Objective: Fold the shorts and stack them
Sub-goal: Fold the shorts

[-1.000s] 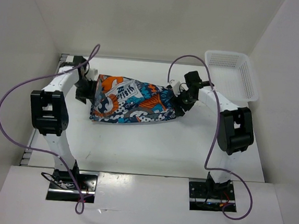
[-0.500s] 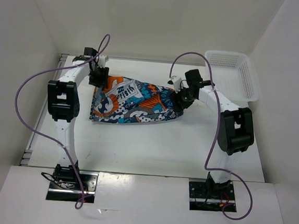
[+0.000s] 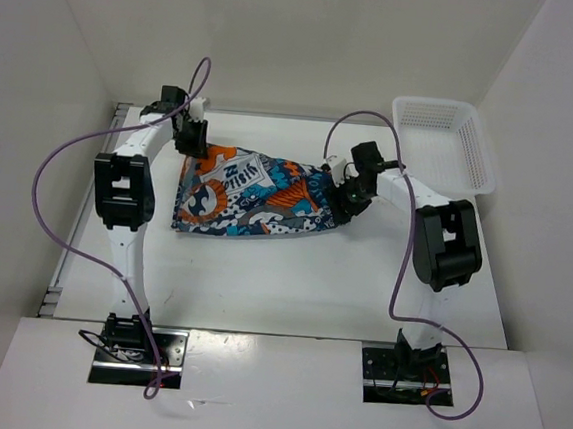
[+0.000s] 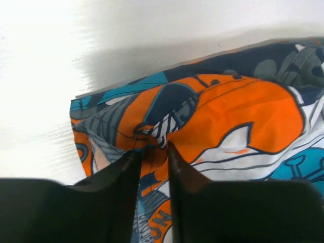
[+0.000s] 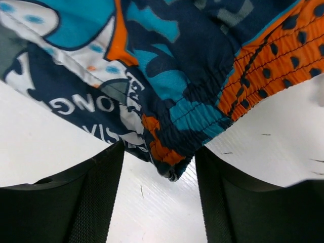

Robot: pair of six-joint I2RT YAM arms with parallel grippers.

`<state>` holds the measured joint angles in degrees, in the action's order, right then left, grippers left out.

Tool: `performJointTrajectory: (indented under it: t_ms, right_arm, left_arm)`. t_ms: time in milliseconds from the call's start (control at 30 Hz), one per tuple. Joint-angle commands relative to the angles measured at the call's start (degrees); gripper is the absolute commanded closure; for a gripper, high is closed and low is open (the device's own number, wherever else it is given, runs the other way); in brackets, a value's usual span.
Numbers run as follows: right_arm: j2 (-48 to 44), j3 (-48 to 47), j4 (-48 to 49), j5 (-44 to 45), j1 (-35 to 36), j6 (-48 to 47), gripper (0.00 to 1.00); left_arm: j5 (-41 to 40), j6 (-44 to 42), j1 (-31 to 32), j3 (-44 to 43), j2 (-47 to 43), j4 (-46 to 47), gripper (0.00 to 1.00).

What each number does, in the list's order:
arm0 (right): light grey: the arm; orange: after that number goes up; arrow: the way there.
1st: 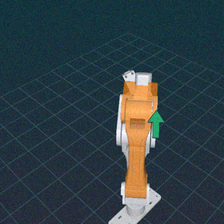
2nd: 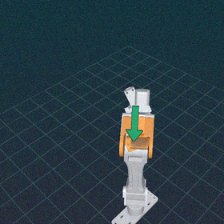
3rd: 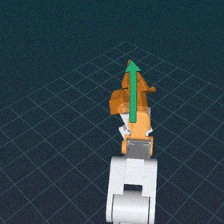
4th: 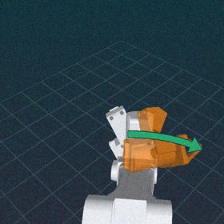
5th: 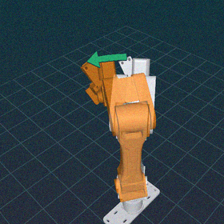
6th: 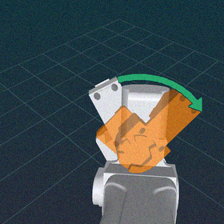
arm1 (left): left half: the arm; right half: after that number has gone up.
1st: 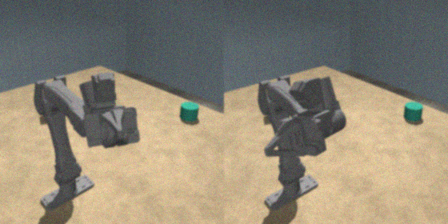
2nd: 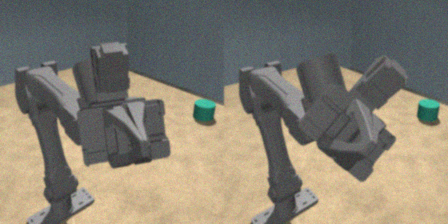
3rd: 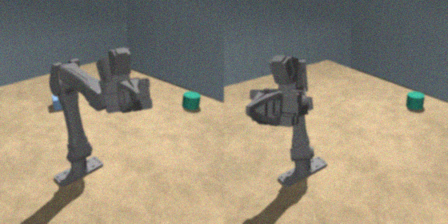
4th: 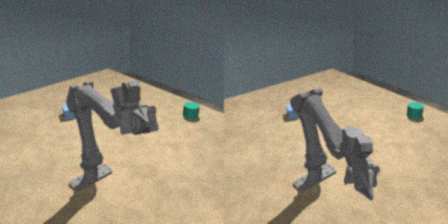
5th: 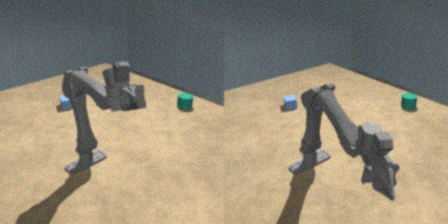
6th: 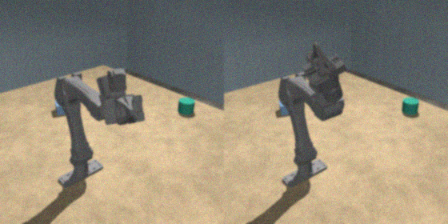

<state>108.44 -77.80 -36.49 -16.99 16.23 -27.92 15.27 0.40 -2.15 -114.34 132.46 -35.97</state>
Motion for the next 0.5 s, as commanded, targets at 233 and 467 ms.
performJointTrajectory:
  t_ms: [233, 467]
  right_arm:
    - [3.62, 2.39, 6.26, 6.80, 0.20, 1.91, 0.97]
    - [4.14, 3.00, 5.73, 6.27, 0.21, 0.85, 1.00]
  left_arm:
    - [-0.84, -0.40, -1.54, -4.65, 0.87, 0.63, 1.00]
    - [-12.54, -0.40, -2.15, -7.47, -0.98, -0.42, 1.00]
